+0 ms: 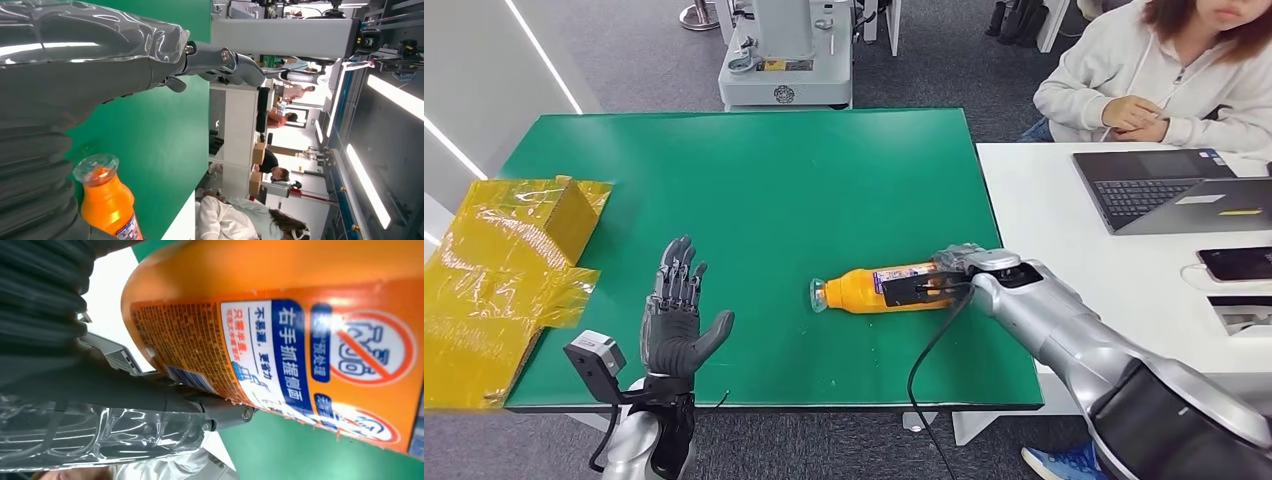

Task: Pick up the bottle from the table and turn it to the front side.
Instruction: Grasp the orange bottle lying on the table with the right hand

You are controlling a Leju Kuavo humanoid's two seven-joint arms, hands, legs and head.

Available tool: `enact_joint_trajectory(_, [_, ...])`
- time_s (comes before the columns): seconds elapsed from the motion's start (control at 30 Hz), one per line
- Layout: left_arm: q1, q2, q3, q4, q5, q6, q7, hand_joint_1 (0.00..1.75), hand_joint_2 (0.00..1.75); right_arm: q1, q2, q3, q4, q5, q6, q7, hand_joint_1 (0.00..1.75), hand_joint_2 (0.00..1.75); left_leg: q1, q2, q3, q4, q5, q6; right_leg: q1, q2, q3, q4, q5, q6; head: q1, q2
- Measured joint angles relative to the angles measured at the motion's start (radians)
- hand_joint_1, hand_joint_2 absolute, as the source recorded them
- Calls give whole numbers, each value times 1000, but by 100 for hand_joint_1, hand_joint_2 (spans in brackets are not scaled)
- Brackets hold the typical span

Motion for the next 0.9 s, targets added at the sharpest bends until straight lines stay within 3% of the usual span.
enact_joint_trajectory(0.27, [5,1,0,0,0,7,-1,0,175,22,1,-3,2,-58,-84,-70,175,175,0,0,1,0,0,0,0,0,1,0,0,0,0,0])
enact_joint_trajectory(0.4, [17,4,0,-5,0,13,-9,0,175,68,4,-61,-25,-247,-45,-190,175,175,0,0,1,0,0,0,1,0,1,0,0,0,0,0])
enact_joint_trajectory(0.5, [29,9,0,-13,-3,28,-27,0,175,152,4,-138,-83,-385,-43,-289,175,175,0,0,0,0,0,0,1,-1,0,0,0,0,0,0])
enact_joint_trajectory(0.7, [50,21,2,-30,-9,55,-48,0,175,361,4,-290,-261,-513,-135,-426,175,175,0,-4,-2,-1,0,0,1,-4,0,0,-2,0,0,0])
enact_joint_trajectory(0.9, [86,34,17,-48,-34,61,-61,0,175,629,4,-535,-558,-494,-188,-431,175,175,0,-5,-3,-1,-1,1,0,-6,0,-1,-3,1,0,0])
